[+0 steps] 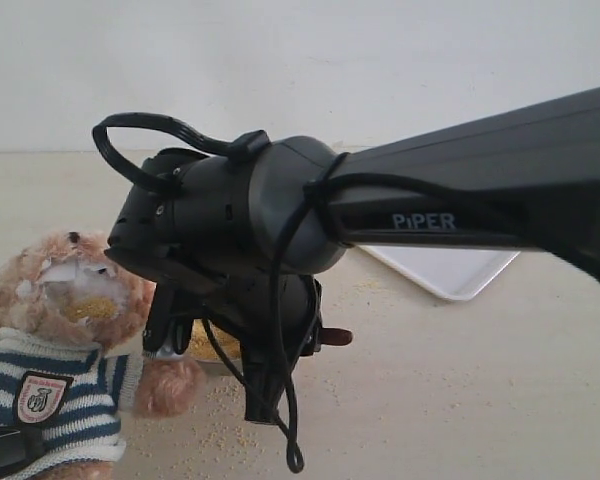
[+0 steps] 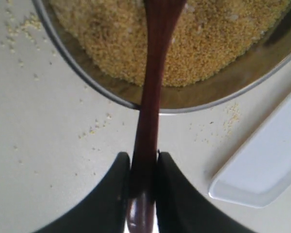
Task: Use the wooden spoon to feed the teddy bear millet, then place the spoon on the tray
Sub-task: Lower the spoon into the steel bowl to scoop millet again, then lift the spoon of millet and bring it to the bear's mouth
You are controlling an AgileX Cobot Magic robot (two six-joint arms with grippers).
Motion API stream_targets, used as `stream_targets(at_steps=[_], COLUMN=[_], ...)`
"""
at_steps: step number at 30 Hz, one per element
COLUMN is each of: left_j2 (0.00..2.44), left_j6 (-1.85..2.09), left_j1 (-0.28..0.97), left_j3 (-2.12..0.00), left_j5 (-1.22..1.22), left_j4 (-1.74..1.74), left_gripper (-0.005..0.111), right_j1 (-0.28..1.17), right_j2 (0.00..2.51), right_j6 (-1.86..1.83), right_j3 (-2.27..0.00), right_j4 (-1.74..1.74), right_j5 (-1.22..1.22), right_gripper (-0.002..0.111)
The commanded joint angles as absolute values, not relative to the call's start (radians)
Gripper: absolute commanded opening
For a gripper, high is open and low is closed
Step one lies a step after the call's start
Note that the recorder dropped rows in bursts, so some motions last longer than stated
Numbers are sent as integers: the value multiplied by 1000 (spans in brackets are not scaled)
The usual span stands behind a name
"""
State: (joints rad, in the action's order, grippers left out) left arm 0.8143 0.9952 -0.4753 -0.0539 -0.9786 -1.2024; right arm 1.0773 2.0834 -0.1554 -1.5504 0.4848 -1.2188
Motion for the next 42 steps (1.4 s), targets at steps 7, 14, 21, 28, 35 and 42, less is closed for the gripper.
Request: stream_targets(at_steps=[7, 14, 21, 28, 35, 42], left_j2=[806, 806, 806, 806, 806, 806], left_j6=[1002, 1002, 1002, 1002, 1002, 1002], left_j1=[-478, -478, -478, -478, -478, -478], left_j3=[-52, -52, -52, -52, -52, -52], left_j5=[-990, -990, -990, -990, -990, -990], left_j4=[-1222, -1222, -1222, -1222, -1222, -1222], left_gripper=[5, 5, 5, 5, 5, 5], right_j1=[1066, 1025, 979, 958, 936, 889], right_j2=[2081, 2081, 2078, 2059, 2053, 2021], right_j6=[-168, -166, -163, -155, -140, -137], right_j3=[-1642, -1642, -1642, -1642, -1642, -1642], right_j4=[376, 258, 216, 276, 265, 158], right_j5=[-1221, -1221, -1221, -1221, -1221, -1221], right_gripper=[1, 1, 1, 1, 1, 1])
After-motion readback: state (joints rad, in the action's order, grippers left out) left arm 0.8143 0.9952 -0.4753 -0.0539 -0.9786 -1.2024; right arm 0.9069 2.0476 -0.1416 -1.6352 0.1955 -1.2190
